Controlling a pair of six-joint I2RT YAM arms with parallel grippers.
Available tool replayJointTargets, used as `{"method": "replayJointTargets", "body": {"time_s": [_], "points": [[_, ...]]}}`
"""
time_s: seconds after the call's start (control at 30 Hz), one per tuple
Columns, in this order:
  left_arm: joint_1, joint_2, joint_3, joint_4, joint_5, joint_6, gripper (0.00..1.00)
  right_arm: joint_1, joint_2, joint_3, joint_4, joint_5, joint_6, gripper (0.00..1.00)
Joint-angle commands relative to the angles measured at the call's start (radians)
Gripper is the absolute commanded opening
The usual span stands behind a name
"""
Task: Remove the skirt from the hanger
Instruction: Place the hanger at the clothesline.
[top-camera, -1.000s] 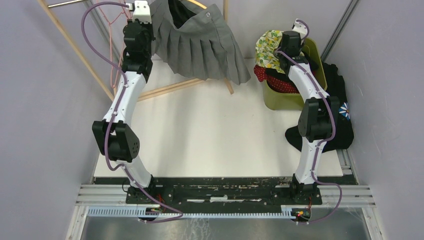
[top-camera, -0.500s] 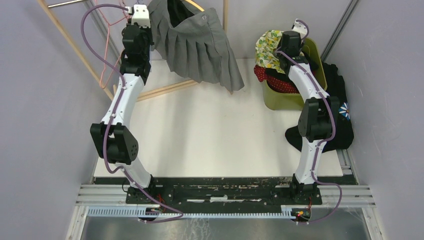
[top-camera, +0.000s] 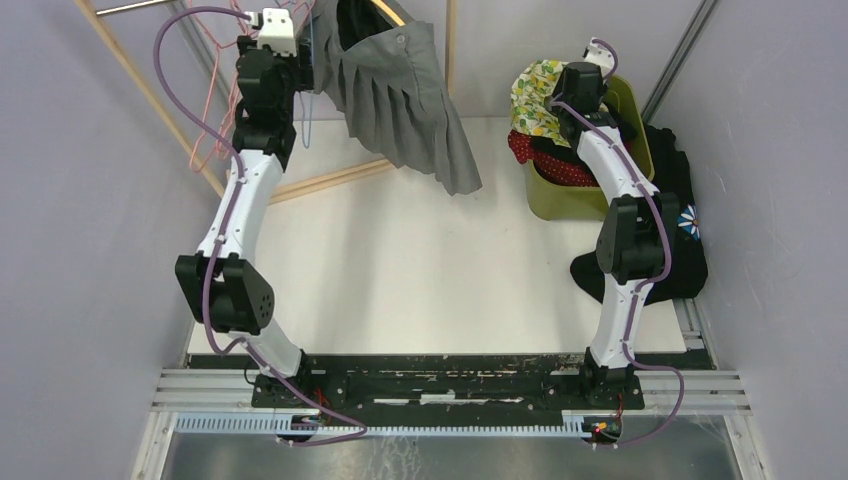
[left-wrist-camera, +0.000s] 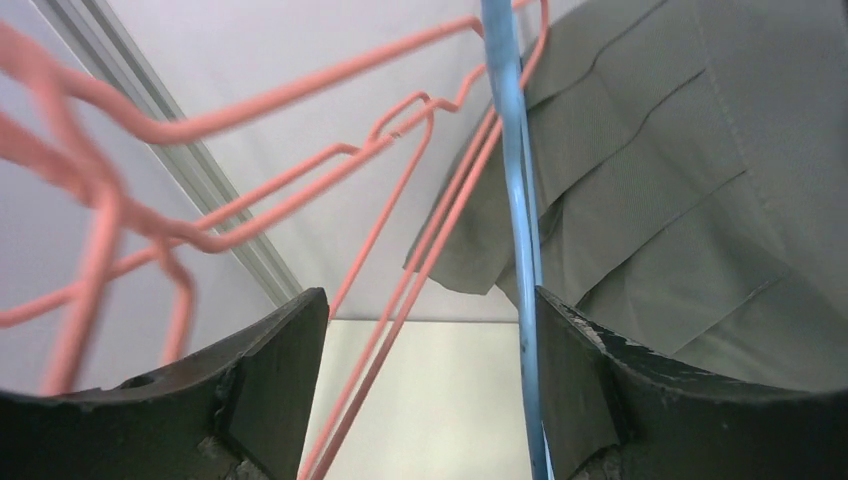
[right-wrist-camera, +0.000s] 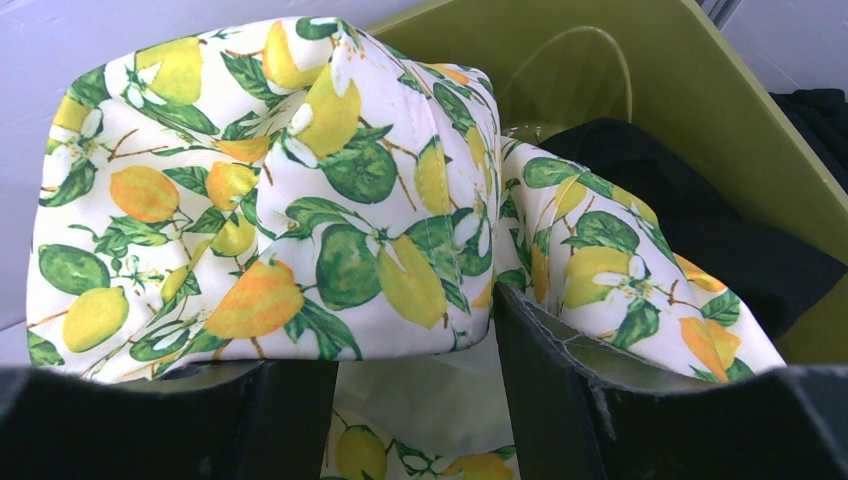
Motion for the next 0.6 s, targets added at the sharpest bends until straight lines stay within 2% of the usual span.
{"method": "replayJointTargets", "body": {"time_s": [0.0,0.1,0.57], "points": [[0.004,-0.1,0.041,0.026,0.018,-0.01,0.8,0.001,-0.016,0.013,0.042,-0.017,0.007,0.63],[0.004,-0.129,0.042,0.015,0.027,-0.023,0.83,0.0,-0.025,0.0,0.042,-0.016,0.006,0.63],[0.002,-0.369,-0.08,-0.042,0.137,-0.191,0.82,0.003,-0.095,-0.07,0.051,-0.023,-0.019,0.64]]}}
